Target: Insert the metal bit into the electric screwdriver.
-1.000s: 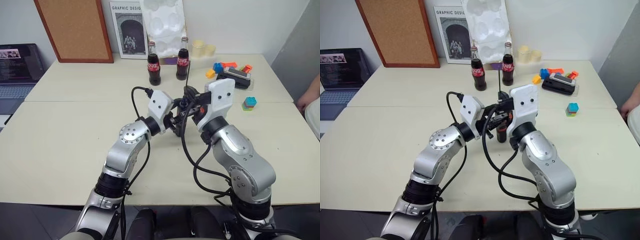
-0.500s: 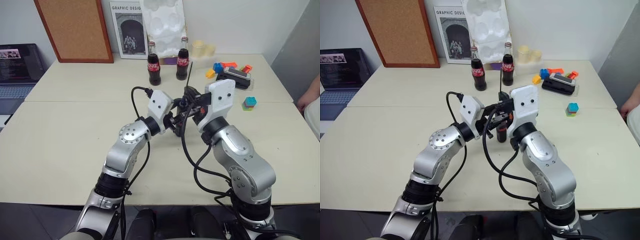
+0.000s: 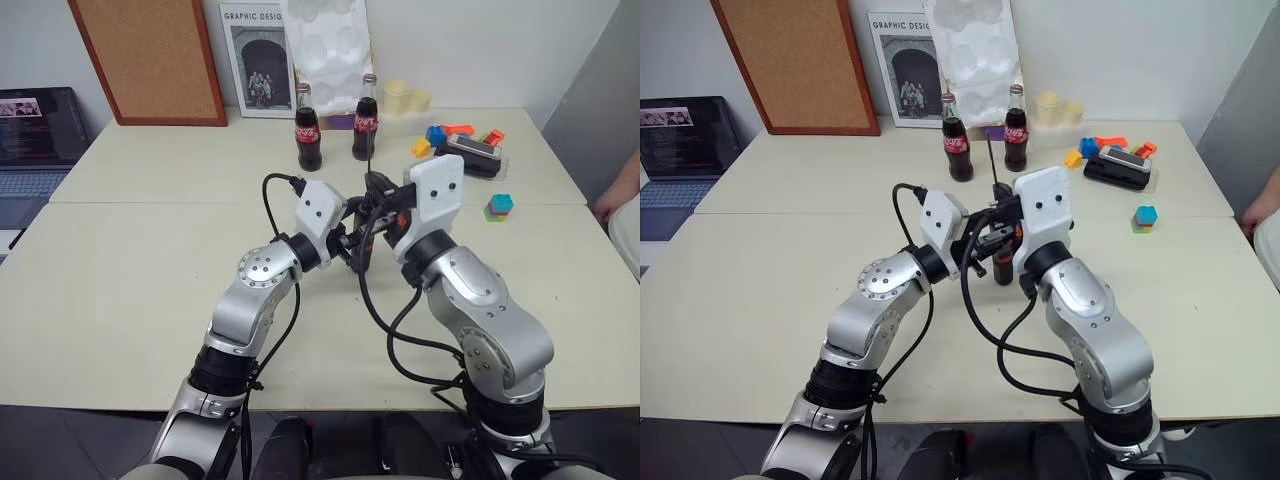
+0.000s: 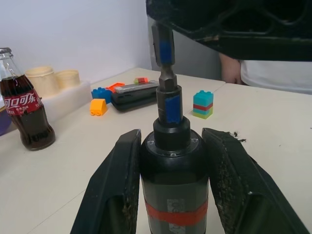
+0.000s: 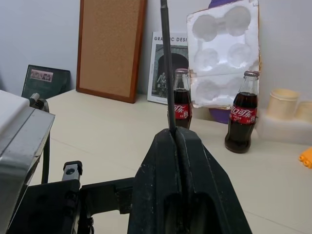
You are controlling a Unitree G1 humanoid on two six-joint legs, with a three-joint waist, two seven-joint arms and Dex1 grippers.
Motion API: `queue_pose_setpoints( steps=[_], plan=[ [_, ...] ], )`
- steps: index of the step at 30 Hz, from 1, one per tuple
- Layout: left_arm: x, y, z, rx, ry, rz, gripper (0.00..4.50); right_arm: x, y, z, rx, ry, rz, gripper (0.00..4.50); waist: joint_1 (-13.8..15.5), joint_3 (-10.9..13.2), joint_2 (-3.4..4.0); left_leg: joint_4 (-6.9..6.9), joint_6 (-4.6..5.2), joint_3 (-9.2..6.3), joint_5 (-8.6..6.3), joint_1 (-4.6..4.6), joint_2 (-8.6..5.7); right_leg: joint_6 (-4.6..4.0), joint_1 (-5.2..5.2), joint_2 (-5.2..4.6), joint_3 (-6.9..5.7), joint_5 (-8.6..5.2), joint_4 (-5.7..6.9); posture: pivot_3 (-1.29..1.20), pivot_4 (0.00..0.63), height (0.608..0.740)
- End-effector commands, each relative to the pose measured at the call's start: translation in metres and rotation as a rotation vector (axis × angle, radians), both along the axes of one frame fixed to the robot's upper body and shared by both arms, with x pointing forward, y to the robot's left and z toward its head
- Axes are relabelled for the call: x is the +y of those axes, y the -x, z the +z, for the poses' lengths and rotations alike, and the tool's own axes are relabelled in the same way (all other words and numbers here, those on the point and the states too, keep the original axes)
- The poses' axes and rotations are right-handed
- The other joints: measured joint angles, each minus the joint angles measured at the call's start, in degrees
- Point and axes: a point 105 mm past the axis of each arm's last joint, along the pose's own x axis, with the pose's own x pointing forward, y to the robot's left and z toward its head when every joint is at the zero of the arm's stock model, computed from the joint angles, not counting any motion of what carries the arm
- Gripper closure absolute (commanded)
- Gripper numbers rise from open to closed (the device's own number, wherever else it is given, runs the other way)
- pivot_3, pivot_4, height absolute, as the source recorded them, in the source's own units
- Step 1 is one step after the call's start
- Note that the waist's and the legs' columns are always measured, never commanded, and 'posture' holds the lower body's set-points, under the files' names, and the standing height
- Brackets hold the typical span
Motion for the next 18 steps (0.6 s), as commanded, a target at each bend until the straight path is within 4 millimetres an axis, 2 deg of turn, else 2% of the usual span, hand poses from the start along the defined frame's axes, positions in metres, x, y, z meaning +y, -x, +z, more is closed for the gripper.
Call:
queue_pose_setpoints(
  steps=[1,11,18],
  plan=[
    [0.006,-0.003,-0.016,0.047,-0.036,0.029,2.83,0.000,0.003,-0.001,-0.002,-0.013,0.019,4.47,0.0,0.0,0.00,0.00,0.00,0.00,0.00,0.00,0.00,0.00,0.00,0.00,0.00,0.00,0.00,0.00,0.150,0.740],
    [0.006,-0.003,-0.015,0.046,-0.038,0.026,2.83,-0.010,-0.003,0.004,-0.019,-0.017,0.061,4.47,0.0,0.0,0.00,0.00,0.00,0.01,0.00,0.01,0.00,0.00,0.01,0.00,0.00,0.00,0.00,0.00,0.150,0.740],
    [0.006,-0.002,-0.015,0.047,-0.038,0.027,2.83,-0.010,-0.007,0.006,0.000,0.007,0.096,4.47,0.0,0.0,0.00,-0.01,0.00,0.00,0.00,0.01,0.00,0.00,0.01,0.00,-0.01,0.00,0.00,0.00,0.150,0.740]
  ],
)
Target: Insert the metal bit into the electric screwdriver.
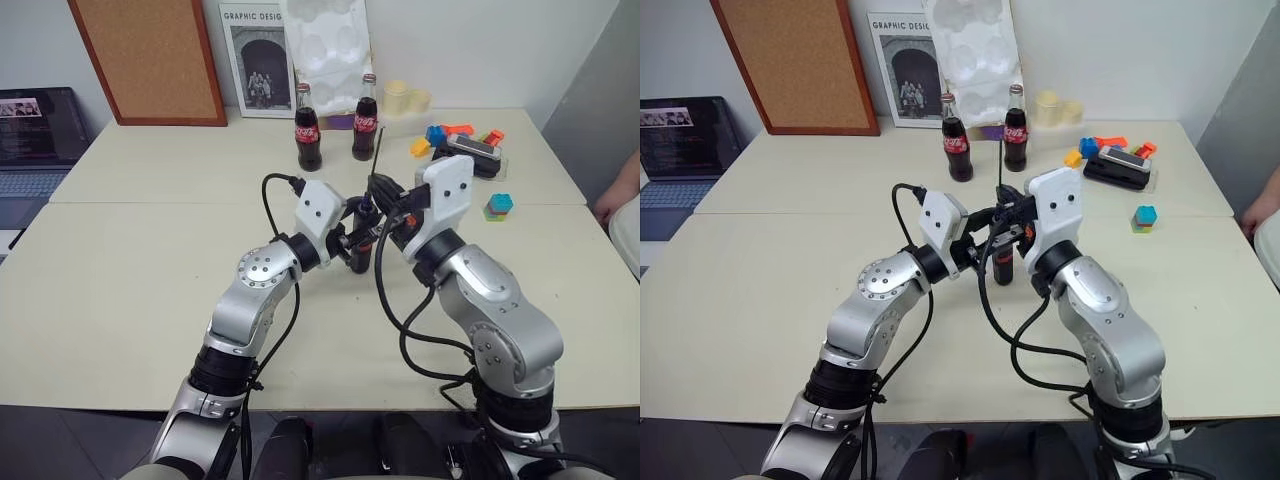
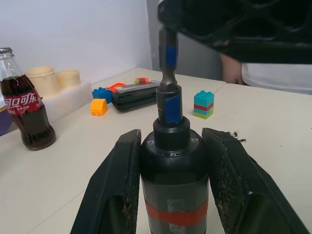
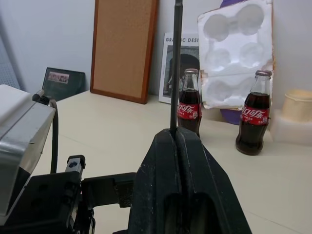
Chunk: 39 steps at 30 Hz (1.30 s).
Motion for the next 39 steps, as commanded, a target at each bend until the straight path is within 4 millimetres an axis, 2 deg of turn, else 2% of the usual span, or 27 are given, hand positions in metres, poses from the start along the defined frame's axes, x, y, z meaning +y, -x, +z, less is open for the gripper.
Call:
queue_pose_setpoints(
  steps=[1,7,13,29,31,32,39],
  plan=[
    [0.006,-0.002,-0.016,0.048,-0.039,0.027,2.83,-0.003,0.000,0.009,-0.021,-0.005,0.019,4.47,0.0,0.0,0.00,0.00,0.00,0.00,0.00,0.00,0.00,0.00,0.00,0.00,0.00,0.00,0.00,0.00,0.150,0.740],
    [0.006,-0.002,-0.016,0.048,-0.039,0.029,2.83,-0.004,-0.002,0.007,-0.011,0.015,0.014,4.47,0.0,0.0,0.00,-0.02,0.00,0.00,0.00,0.00,0.00,0.00,0.00,0.00,0.00,0.00,-0.01,0.00,0.150,0.740],
    [0.006,-0.002,-0.016,0.048,-0.041,0.031,2.83,-0.003,-0.002,-0.007,0.039,0.054,-0.023,4.47,0.0,0.0,0.00,-0.01,0.00,0.01,0.00,0.00,0.00,0.00,0.00,0.00,0.01,0.00,0.00,0.00,0.150,0.740],
    [0.005,-0.004,-0.016,0.048,-0.043,0.032,2.83,-0.005,-0.003,-0.010,0.074,0.063,-0.030,4.47,0.0,0.0,-0.01,-0.01,0.00,0.01,0.00,0.05,0.00,0.00,0.05,0.00,0.01,0.00,-0.01,0.00,0.150,0.740],
    [0.006,-0.004,-0.016,0.048,-0.044,0.033,2.83,-0.005,-0.002,-0.009,0.070,0.057,-0.024,4.09,0.0,0.0,-0.01,-0.01,0.00,0.00,0.00,0.12,0.00,0.00,0.14,0.00,0.01,0.00,-0.02,0.00,0.150,0.740],
    [0.006,-0.004,-0.016,0.048,-0.044,0.033,2.83,-0.005,-0.002,-0.008,0.068,0.055,-0.022,4.06,0.0,0.0,-0.01,-0.03,0.00,0.00,0.00,0.18,0.00,0.00,0.22,0.00,0.00,-0.01,-0.04,0.00,0.150,0.740],
    [0.005,-0.003,-0.017,0.048,-0.044,0.031,2.83,-0.009,-0.001,-0.002,0.051,0.062,-0.026,2.37,0.0,0.0,0.00,-0.08,0.00,-0.01,-0.01,0.24,0.00,0.00,0.34,-0.01,-0.01,-0.01,-0.18,0.00,0.150,0.740]
  ],
)
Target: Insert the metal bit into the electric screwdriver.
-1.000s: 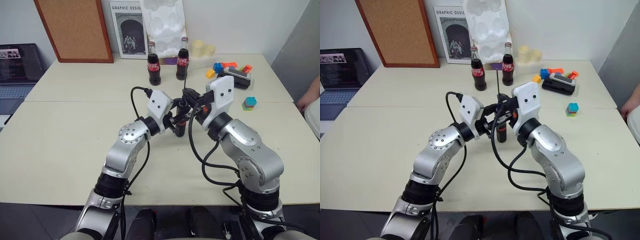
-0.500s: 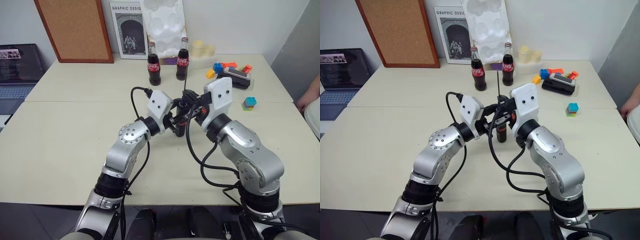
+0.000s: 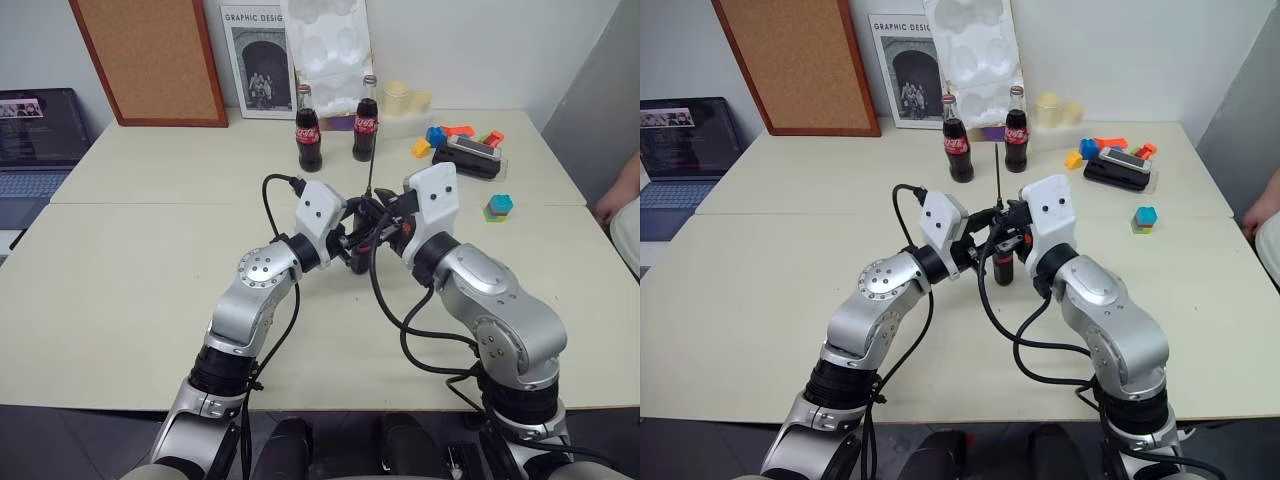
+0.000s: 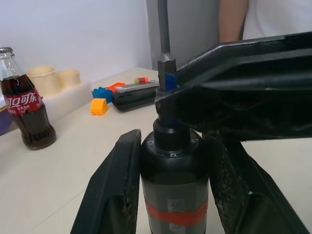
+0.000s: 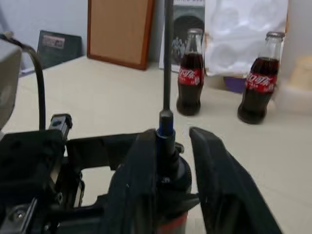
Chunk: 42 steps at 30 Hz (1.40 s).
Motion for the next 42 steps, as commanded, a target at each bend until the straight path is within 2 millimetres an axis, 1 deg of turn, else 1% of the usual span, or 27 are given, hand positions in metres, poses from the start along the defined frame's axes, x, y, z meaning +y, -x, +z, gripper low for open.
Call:
queue_pose_setpoints(
  steps=[1,3,4,5,6,8,9,10,11,17,20,22,26,28,29,31,32,33,36,38,40,42],
  plan=[
    [0.005,-0.003,-0.016,0.044,-0.042,0.029,2.83,-0.004,0.005,0.016,-0.061,-0.010,-0.002,2.20,0.0,0.0,0.00,0.00,0.00,0.00,0.00,0.00,0.00,0.00,0.00,0.00,0.00,0.00,-0.01,0.00,0.150,0.740],
    [0.005,-0.003,-0.016,0.044,-0.043,0.029,2.83,-0.006,0.006,0.018,-0.065,-0.012,-0.002,1.71,0.0,0.0,0.00,-0.02,0.00,0.00,0.00,0.00,0.00,0.00,0.00,0.00,0.00,0.00,-0.02,0.00,0.150,0.740],
    [0.005,-0.003,-0.016,0.044,-0.043,0.028,2.83,-0.006,0.007,0.019,-0.066,-0.013,-0.002,1.57,0.0,0.0,0.00,-0.02,0.00,0.00,0.00,0.00,0.00,0.00,0.00,0.00,0.00,0.00,-0.02,0.00,0.150,0.740],
    [0.005,-0.003,-0.016,0.044,-0.043,0.028,2.83,-0.008,0.010,0.022,-0.067,-0.023,0.003,1.28,0.0,0.0,0.00,-0.02,0.00,-0.01,0.00,0.00,0.00,0.00,0.00,0.00,-0.01,0.00,-0.02,0.00,0.150,0.740],
    [0.005,-0.004,-0.016,0.043,-0.044,0.028,2.83,-0.010,0.013,0.025,-0.066,-0.039,0.016,1.17,0.0,0.0,0.00,-0.02,0.00,-0.01,0.00,0.00,0.00,0.00,0.00,0.00,-0.01,0.00,-0.02,0.00,0.150,0.740],
    [0.006,-0.005,-0.016,0.043,-0.045,0.027,2.83,-0.019,0.019,0.032,-0.069,-0.053,0.023,0.68,0.1,0.0,0.00,-0.02,0.00,-0.01,0.00,-0.01,0.00,0.01,0.01,-0.01,-0.01,0.00,-0.03,0.00,0.150,0.740],
    [0.006,-0.005,-0.016,0.042,-0.047,0.027,2.83,-0.024,0.021,0.034,-0.069,-0.053,0.025,0.51,0.1,0.0,0.00,-0.02,0.00,-0.01,0.00,-0.01,0.00,0.01,0.02,-0.01,-0.01,0.00,-0.04,0.00,0.150,0.740],
    [0.007,-0.005,-0.016,0.041,-0.048,0.026,2.83,-0.028,0.023,0.035,-0.064,-0.052,0.029,0.21,0.1,0.0,0.00,-0.02,0.00,-0.01,0.00,-0.01,-0.01,0.01,0.02,-0.01,-0.01,0.00,-0.05,0.00,0.150,0.740],
    [0.007,-0.006,-0.016,0.041,-0.049,0.025,2.83,-0.032,0.024,0.036,-0.061,-0.048,0.027,0.05,0.1,0.0,0.00,-0.01,0.00,-0.01,0.00,-0.01,-0.01,0.01,0.03,-0.02,-0.01,0.00,-0.06,0.00,0.150,0.740],
    [0.009,-0.010,-0.017,0.039,-0.055,0.024,2.83,-0.066,0.027,0.052,-0.086,-0.019,-0.012,0.02,0.1,0.0,0.00,-0.01,0.00,-0.02,0.00,0.00,-0.01,0.00,0.07,-0.01,-0.05,-0.01,-0.08,0.00,0.150,0.740],
    [0.010,-0.013,-0.019,0.052,-0.061,0.027,2.83,-0.088,0.026,0.053,-0.102,0.010,-0.095,0.02,0.1,0.0,-0.01,-0.01,0.01,0.00,-0.01,0.00,-0.02,0.00,0.10,-0.02,-0.05,-0.01,-0.13,0.00,0.150,0.740],
    [0.010,-0.015,-0.020,0.058,-0.061,0.029,2.83,-0.095,0.026,0.052,-0.106,0.023,-0.122,0.02,0.1,0.0,-0.01,-0.02,0.01,-0.01,-0.01,-0.01,-0.01,0.01,0.10,-0.02,-0.05,-0.01,-0.15,0.00,0.150,0.740],
    [0.012,-0.017,-0.015,0.055,-0.067,0.022,2.83,-0.099,0.028,0.053,-0.122,0.033,-0.141,0.02,-0.1,0.0,-0.01,-0.06,0.01,0.02,-0.01,0.02,0.02,0.02,0.09,0.00,-0.03,-0.01,-0.15,0.00,0.150,0.740],
    [0.013,-0.019,-0.007,0.047,-0.068,0.009,2.83,-0.101,0.029,0.056,-0.134,0.036,-0.149,0.02,0.0,0.0,-0.01,-0.05,0.01,0.02,-0.01,0.02,0.01,0.01,0.10,0.00,-0.04,-0.01,-0.15,0.00,0.150,0.740],
    [0.013,-0.021,0.005,0.031,-0.072,-0.019,2.83,-0.103,0.031,0.058,-0.145,0.039,-0.155,0.02,0.0,0.0,-0.02,-0.05,0.01,0.02,-0.01,0.01,0.01,0.01,0.10,0.00,-0.04,-0.01,-0.15,0.00,0.150,0.740],
    [0.013,-0.021,0.024,0.010,-0.086,-0.068,2.83,-0.103,0.033,0.060,-0.155,0.034,-0.155,0.02,0.0,0.1,-0.07,-0.03,0.01,0.01,-0.01,-0.02,-0.01,0.01,0.08,0.00,-0.05,-0.01,-0.15,0.00,0.150,0.740],
    [0.014,-0.022,0.032,0.008,-0.089,-0.083,2.83,-0.103,0.034,0.060,-0.158,0.033,-0.152,0.02,-0.1,0.1,-0.07,-0.03,0.01,0.01,-0.01,-0.04,-0.01,0.01,0.05,0.00,-0.05,-0.01,-0.15,0.00,0.150,0.740],
    [0.016,-0.023,0.035,0.011,-0.091,-0.089,2.83,-0.103,0.035,0.060,-0.158,0.032,-0.150,0.02,-0.2,0.1,-0.07,-0.04,0.01,0.03,-0.01,-0.05,-0.01,0.01,0.03,0.00,-0.04,-0.01,-0.15,0.00,0.150,0.740],
    [0.025,-0.026,0.050,0.027,-0.125,-0.120,2.83,-0.098,0.041,0.059,-0.156,0.038,-0.110,0.02,-0.2,0.1,-0.07,-0.13,0.01,0.05,-0.01,-0.23,-0.01,0.06,-0.22,0.00,-0.02,-0.04,-0.16,0.00,0.150,0.740],
    [0.033,-0.026,0.059,0.036,-0.151,-0.132,2.83,-0.095,0.046,0.059,-0.158,0.032,-0.071,0.02,-0.1,0.1,-0.05,-0.12,0.01,-0.05,0.00,-0.75,-0.01,0.07,-0.69,0.02,-0.12,-0.03,-0.11,0.00,0.150,0.740],
    [0.041,-0.026,0.066,0.054,-0.187,-0.149,2.83,-0.090,0.053,0.059,-0.161,0.021,-0.020,0.02,-0.1,0.2,-0.06,-0.09,0.00,-0.07,0.00,-0.90,-0.02,0.07,-0.80,0.00,-0.14,-0.03,-0.07,0.00,0.150,0.740],
    [0.049,-0.026,0.070,0.068,-0.259,-0.177,2.83,-0.083,0.061,0.058,-0.149,0.008,0.064,0.02,0.0,0.2,-0.06,-0.10,0.01,-0.07,-0.01,-0.91,-0.04,-0.07,-0.81,-0.03,-0.15,0.04,-0.08,0.00,0.150,0.740]
  ],
)
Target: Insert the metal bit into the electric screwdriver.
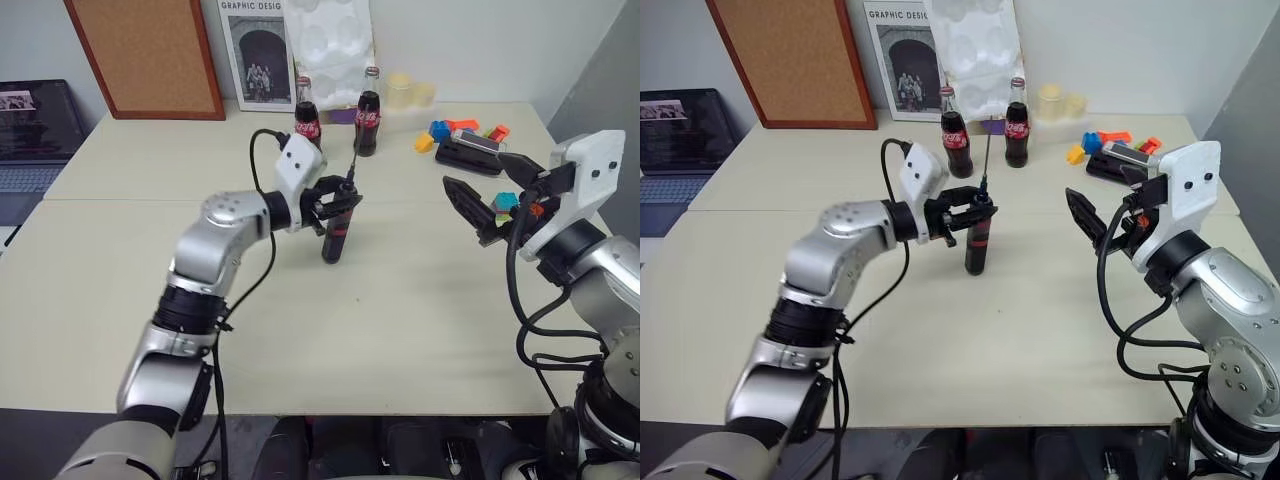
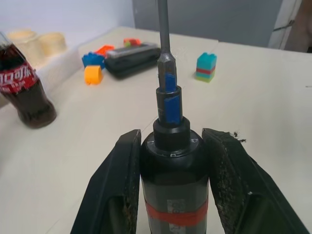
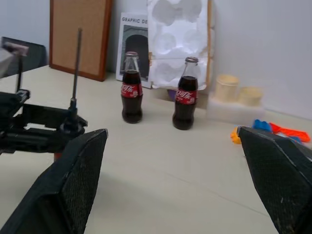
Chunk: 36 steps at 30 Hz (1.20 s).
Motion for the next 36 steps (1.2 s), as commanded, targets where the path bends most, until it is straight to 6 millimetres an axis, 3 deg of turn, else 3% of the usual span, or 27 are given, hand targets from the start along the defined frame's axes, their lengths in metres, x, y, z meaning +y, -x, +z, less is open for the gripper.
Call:
queue_pose_setpoints(
  steps=[1,3,7,11,14,20,26,36],
  plan=[
    [0.011,0.006,0.031,-0.031,-0.094,-0.109,2.83,0.014,0.024,0.005,-0.025,0.006,0.166,0.02,0.1,0.0,0.00,-0.02,0.00,-0.01,0.00,-0.02,0.00,0.00,0.00,-0.01,-0.02,-0.01,-0.03,0.00,0.150,0.740],
    [0.021,0.009,0.027,0.017,-0.280,-0.209,2.83,0.026,0.041,-0.004,0.040,0.028,0.321,0.02,0.2,0.2,-0.03,-0.04,0.01,0.00,-0.01,-0.03,-0.02,-0.01,0.00,-0.01,-0.05,-0.01,-0.06,0.00,0.150,0.740],
    [0.030,0.007,0.026,0.122,-0.437,-0.296,2.83,0.034,0.064,-0.025,0.167,0.059,0.450,0.02,0.4,0.2,-0.04,-0.13,0.03,0.02,-0.02,-0.02,-0.03,0.21,0.05,-0.04,-0.08,-0.19,-0.19,0.00,0.150,0.740],
    [0.030,0.006,0.010,0.189,-0.613,-0.409,2.83,0.039,0.077,-0.041,0.224,0.060,0.444,0.02,0.4,0.2,-0.07,-0.10,0.04,-0.05,-0.02,-0.17,0.00,0.24,0.17,-0.04,-0.19,-0.20,-0.58,0.00,0.150,0.740],
    [0.026,-0.004,-0.018,0.172,-0.732,-0.444,2.83,0.041,0.079,-0.044,0.230,-0.006,0.394,0.02,0.4,0.2,-0.11,-0.03,0.04,0.04,-0.02,-0.18,-0.04,0.28,0.17,-0.09,-0.06,-0.17,-0.59,0.00,0.150,0.740],
    [0.002,-0.024,-0.046,0.113,-0.727,-0.401,2.83,0.031,0.073,-0.053,0.269,-0.027,0.265,0.02,0.4,0.3,-0.19,0.08,0.06,0.01,-0.03,-0.10,0.02,0.28,0.16,-0.01,-0.05,-0.17,-0.35,0.00,0.150,0.740],
    [-0.012,-0.026,-0.065,0.080,-0.690,-0.420,2.83,0.022,0.067,-0.059,0.264,-0.014,0.152,0.02,0.4,0.5,-0.44,0.32,0.06,0.00,-0.02,-0.10,-0.04,0.31,0.19,-0.03,-0.01,-0.16,-0.09,0.00,0.150,0.740],
    [0.000,-0.032,-0.056,0.102,-0.659,-0.363,0.58,0.024,0.064,-0.060,0.237,0.000,0.137,0.00,0.4,0.5,-0.45,0.36,0.06,-0.02,-0.02,-0.04,-0.05,0.31,0.19,-0.02,-0.03,-0.16,0.07,0.00,0.150,0.740]
  ],
)
